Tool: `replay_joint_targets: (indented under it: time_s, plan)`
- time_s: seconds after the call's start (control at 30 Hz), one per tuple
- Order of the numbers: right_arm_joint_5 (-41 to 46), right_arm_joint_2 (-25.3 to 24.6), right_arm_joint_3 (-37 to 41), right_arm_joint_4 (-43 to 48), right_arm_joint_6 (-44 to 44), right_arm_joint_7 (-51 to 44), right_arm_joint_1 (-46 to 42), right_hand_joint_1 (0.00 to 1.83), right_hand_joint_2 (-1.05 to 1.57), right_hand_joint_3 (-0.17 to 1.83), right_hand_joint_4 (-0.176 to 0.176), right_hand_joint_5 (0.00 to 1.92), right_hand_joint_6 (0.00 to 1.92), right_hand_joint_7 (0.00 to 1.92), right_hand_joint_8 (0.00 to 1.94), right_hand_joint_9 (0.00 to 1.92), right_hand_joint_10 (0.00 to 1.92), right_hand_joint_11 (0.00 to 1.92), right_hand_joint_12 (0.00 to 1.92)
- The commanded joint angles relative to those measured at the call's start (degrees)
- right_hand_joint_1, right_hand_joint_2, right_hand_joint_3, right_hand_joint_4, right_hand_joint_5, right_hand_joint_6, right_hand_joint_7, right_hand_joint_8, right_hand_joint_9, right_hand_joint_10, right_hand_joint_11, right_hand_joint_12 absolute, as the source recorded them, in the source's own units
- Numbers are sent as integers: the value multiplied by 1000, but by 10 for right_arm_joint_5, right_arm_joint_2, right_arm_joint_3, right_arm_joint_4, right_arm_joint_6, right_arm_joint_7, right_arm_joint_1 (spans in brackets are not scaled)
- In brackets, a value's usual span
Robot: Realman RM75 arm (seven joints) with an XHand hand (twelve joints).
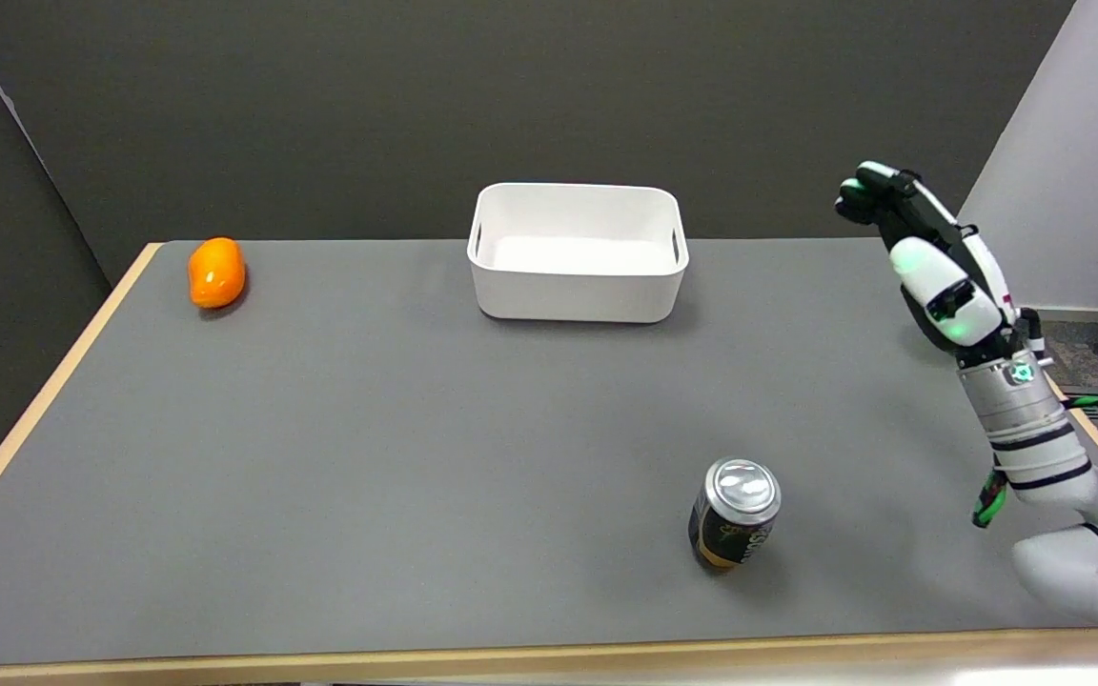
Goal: Pick up the black can.
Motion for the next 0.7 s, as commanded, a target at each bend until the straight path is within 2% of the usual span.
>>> replay_joint_targets:
  time_s: [0.03, 0.23, 0.43, 0.57, 0.7]
  plan:
    - [-118, 33, 73, -57, 85, 6, -109, 474, 638, 949, -55, 227, 489, 335, 501, 232, 817, -1, 1066]
    - [-110, 16, 101, -93, 144, 9, -159, 441, 612, 944, -55, 211, 482, 300, 480, 192, 786, -1, 1037]
    - [-137, 3, 64, -70, 193, 9, -171, 411, 603, 940, -60, 205, 477, 291, 472, 187, 783, -1, 1036]
    - [-185, -7, 62, -50, 187, -10, -165, 391, 599, 937, -69, 193, 468, 269, 457, 165, 774, -1, 1042]
    - [-244, -28, 58, -17, 130, -47, -151, 397, 588, 935, -69, 169, 454, 224, 433, 120, 745, -1, 1013]
